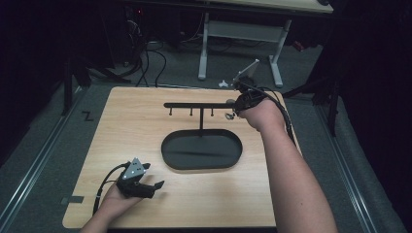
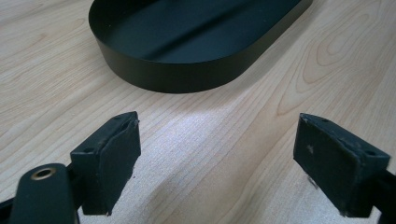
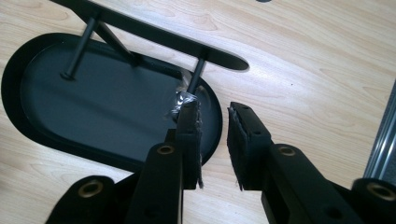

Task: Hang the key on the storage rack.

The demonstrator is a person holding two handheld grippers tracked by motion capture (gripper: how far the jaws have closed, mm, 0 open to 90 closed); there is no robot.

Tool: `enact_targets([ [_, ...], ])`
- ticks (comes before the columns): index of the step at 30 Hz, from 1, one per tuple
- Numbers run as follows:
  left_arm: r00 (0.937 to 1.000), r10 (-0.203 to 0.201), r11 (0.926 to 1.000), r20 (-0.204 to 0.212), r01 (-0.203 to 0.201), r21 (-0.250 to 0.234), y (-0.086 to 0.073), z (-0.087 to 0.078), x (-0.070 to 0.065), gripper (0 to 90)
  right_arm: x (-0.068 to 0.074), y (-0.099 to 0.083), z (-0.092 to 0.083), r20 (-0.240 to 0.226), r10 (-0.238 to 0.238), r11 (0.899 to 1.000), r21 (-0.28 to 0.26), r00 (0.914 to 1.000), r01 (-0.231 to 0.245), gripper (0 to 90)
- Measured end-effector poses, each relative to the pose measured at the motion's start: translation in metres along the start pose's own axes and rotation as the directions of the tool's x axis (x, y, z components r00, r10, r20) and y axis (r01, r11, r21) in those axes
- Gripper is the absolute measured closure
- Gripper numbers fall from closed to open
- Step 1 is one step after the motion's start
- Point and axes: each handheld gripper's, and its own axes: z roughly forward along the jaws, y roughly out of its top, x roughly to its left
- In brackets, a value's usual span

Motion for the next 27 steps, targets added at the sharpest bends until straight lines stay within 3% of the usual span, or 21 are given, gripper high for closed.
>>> enact_targets([
  [14,1.0,0.001,1.0,0.0,-0.001,-0.001,0.001,0.001,-0.001,15.4,-0.005,-0.007,-0.005,-0.004,0.017,1.0,-0.005,0.9998,-0.017,71.2],
  [27,1.0,0.007,1.0,0.007,-0.007,0.005,0.004,0.005,-0.002,15.3,-0.009,-0.02,0.002,-0.005,0.026,1.0,0.017,0.9997,-0.026,64.6],
])
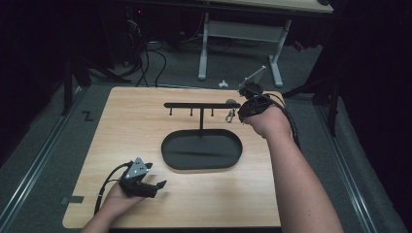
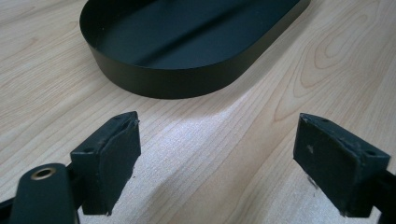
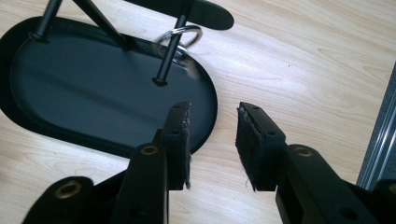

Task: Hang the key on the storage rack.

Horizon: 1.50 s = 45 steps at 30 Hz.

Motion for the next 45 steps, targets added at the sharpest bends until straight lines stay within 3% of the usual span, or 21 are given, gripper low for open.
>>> enact_targets([
  [9,1.0,0.002,1.0,0.002,-0.002,0.0,0.001,0.001,-0.001,15.3,0.0,-0.009,0.011,-0.014,-0.008,1.0,0.01,0.9999,0.008,56.6],
  [17,1.0,0.006,1.0,0.004,-0.006,0.005,0.0,0.002,-0.001,15.3,0.0,-0.027,0.04,-0.029,0.004,1.0,0.001,0.9996,-0.004,44.1],
  [23,1.0,0.007,1.0,0.003,-0.007,0.005,0.0,0.003,0.0,15.3,0.002,-0.06,0.074,-0.046,0.009,0.999,-0.031,0.9989,-0.011,40.2],
  [25,1.0,0.008,0.9999,0.0,-0.008,0.01,0.0,0.004,0.0,15.3,0.003,-0.073,0.084,-0.028,-0.001,0.999,-0.039,0.9996,0.0,40.0],
  [28,0.9999,0.003,1.0,-0.014,-0.002,0.005,0.0,0.004,0.0,15.3,0.005,-0.099,0.097,-0.029,-0.011,0.994,-0.112,0.9995,0.008,40.9],
  [32,0.9995,-0.004,0.9999,-0.031,0.003,-0.011,0.001,0.001,0.0,15.3,0.006,-0.14,0.115,-0.035,0.003,0.975,-0.224,0.9994,-0.011,40.9],
  [35,0.9987,-0.007,0.9999,-0.051,0.006,-0.015,0.001,0.0,0.001,15.3,0.006,-0.171,0.122,-0.037,0.004,0.951,-0.309,0.9993,-0.015,41.2],
  [38,0.9974,-0.035,0.9992,-0.063,0.034,-0.022,-0.002,-0.004,0.005,15.3,-0.001,-0.203,0.132,-0.006,0.0,0.928,-0.373,1.0,-0.002,40.6],
  [40,0.9958,-0.044,0.9986,-0.081,0.042,-0.031,-0.003,-0.007,0.005,15.3,-0.009,-0.225,0.134,-0.007,0.027,0.903,-0.429,0.9996,-0.027,39.5],
  [41,0.995,-0.053,0.9981,-0.085,0.05,-0.036,-0.004,-0.008,0.005,15.2,-0.012,-0.237,0.134,0.009,0.035,0.884,-0.466,0.9994,-0.026,39.0],
  [43,0.993,-0.075,0.9967,-0.092,0.071,-0.039,-0.005,-0.01,0.004,15.3,-0.02,-0.262,0.138,0.007,0.035,0.836,-0.548,0.9994,-0.025,40.9],
  [45,0.9911,-0.086,0.9954,-0.102,0.081,-0.052,-0.004,-0.011,0.001,15.3,-0.028,-0.267,0.137,-0.059,0.022,0.863,-0.502,0.998,-0.048,36.5],
])
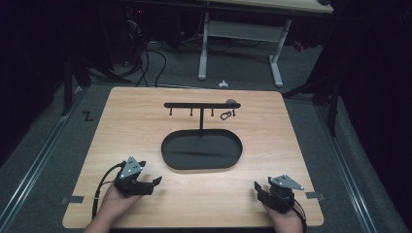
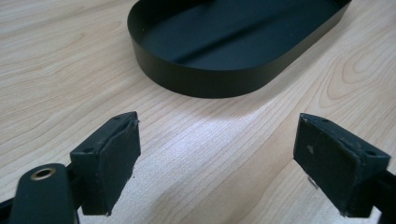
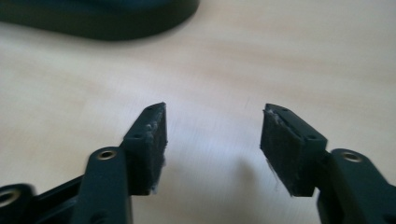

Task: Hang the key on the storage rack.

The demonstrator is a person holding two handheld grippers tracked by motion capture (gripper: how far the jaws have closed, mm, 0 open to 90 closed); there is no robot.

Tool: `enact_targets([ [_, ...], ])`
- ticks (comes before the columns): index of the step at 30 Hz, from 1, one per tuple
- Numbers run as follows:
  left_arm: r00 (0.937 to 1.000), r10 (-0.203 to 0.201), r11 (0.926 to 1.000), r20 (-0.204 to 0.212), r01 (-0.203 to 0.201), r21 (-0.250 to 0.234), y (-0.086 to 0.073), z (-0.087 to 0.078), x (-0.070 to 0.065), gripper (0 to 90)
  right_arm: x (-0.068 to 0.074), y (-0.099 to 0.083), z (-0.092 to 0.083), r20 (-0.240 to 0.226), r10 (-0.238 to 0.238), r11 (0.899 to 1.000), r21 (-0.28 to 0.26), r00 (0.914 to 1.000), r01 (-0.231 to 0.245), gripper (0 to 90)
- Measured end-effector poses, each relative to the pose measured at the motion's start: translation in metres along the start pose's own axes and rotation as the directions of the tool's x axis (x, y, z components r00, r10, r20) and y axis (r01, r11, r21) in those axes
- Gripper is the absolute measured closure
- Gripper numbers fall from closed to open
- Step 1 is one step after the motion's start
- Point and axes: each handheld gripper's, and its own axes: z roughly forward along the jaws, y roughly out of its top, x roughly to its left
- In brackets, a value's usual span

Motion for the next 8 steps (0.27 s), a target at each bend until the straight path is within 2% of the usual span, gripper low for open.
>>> enact_targets([
  [2,0.9999,-0.002,1.0,-0.011,0.002,0.006,0.0003,0.0007,-0.0033,15.3,-0.0045,0.0019,-0.003,0.022,-0.033,0.999,-0.038,0.9992,0.033,38.0],
  [3,0.9999,-0.003,0.9999,-0.012,0.003,0.013,0.0003,0.0018,-0.0046,15.2,-0.0068,0.0026,-0.0014,0.029,-0.02,0.999,-0.035,0.9994,0.021,37.5],
  [5,0.9999,-0.007,0.9996,-0.014,0.007,0.026,0.0004,0.0037,-0.0061,15.1,-0.0107,0.0024,0.0023,0.009,0.012,0.999,-0.032,0.9999,-0.012,37.5],
  [8,0.9997,-0.011,0.9995,-0.02,0.011,0.031,0.0004,0.0034,-0.0051,15.0,-0.0106,0.0009,0.0054,-0.004,0.004,0.999,-0.032,1.0,-0.004,37.6],
])
